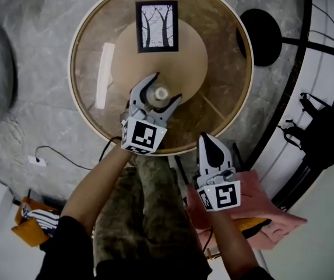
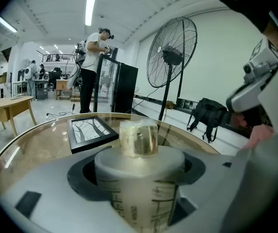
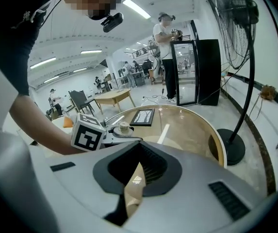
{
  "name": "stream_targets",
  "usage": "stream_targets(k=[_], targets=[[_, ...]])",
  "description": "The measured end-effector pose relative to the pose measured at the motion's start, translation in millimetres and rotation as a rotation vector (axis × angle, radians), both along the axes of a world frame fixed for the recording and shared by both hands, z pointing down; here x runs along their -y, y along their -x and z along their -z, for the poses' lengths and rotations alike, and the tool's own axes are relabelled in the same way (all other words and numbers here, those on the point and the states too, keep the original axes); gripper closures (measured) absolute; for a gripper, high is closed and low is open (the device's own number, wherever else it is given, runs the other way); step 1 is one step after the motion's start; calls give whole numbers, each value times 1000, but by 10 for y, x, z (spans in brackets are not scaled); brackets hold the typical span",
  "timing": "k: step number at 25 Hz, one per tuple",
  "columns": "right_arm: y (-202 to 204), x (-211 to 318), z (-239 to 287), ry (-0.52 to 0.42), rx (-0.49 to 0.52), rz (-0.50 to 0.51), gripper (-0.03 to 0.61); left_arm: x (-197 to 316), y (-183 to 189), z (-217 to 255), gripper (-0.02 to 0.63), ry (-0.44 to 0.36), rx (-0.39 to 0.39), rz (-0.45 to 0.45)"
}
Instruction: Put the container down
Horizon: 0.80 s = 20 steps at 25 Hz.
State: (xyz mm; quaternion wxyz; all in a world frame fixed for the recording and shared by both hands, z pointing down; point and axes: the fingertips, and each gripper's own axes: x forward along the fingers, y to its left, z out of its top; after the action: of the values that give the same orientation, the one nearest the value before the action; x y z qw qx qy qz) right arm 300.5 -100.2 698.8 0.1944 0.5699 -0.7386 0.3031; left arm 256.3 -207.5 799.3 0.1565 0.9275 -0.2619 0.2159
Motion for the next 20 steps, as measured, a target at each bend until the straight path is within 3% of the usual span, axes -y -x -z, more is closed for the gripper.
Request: stream_targets(k=[6, 20], targets=[[150, 26, 49, -7, 21, 19, 557, 3, -6, 0, 261, -14, -13, -6], [94, 137, 14, -6, 2, 1, 557, -258, 270, -86, 259, -27, 67, -99]])
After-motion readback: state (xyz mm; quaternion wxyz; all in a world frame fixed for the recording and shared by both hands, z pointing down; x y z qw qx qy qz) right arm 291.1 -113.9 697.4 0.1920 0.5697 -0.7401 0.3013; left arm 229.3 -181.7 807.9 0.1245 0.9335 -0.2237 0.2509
